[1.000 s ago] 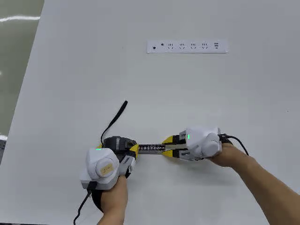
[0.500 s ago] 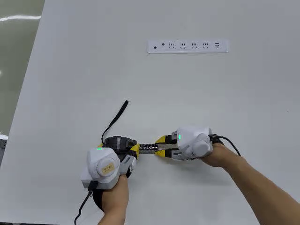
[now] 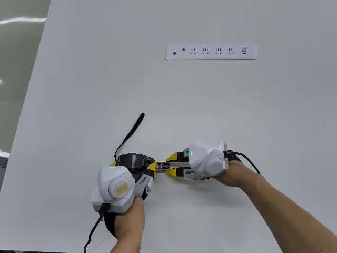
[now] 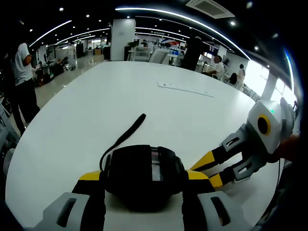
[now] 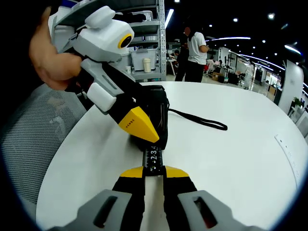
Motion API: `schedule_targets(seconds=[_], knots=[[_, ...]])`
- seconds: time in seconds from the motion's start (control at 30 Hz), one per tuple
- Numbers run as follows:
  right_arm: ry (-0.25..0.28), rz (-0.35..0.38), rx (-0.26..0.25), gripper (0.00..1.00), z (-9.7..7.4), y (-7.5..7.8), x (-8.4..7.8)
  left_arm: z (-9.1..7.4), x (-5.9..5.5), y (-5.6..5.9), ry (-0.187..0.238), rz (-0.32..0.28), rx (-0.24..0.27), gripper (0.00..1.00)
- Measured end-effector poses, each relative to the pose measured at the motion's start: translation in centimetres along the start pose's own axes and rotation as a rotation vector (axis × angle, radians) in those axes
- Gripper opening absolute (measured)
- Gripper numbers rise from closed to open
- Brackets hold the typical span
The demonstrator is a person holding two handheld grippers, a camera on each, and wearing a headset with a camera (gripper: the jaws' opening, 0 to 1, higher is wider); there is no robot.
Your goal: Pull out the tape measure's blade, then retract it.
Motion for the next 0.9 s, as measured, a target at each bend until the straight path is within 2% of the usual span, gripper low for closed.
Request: schedule_targets(seconds=[0.33, 0.9], knots=[[0.004, -0.003, 0.004, 0.12, 1.1, -0.1, 0.7, 0.0, 0.0, -0.1, 0.000, -0.005, -0.002, 0.61], [0.004, -0.012, 0.009, 0.12, 1.8, -0.2, 1.2, 0.0, 0.0, -0.1, 0.005, -0.009, -0.001, 0.62]])
Point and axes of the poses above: the centre of the closed fingertips' face, and the gripper's own axes: z roughly forward along the fingers, y roughly to its right, x roughly out of its top, the point moved 1 cm from there along -z, roughly backward along the fingers, and after that the axes turned 5 degrees about -x, right-handed, at the moved point
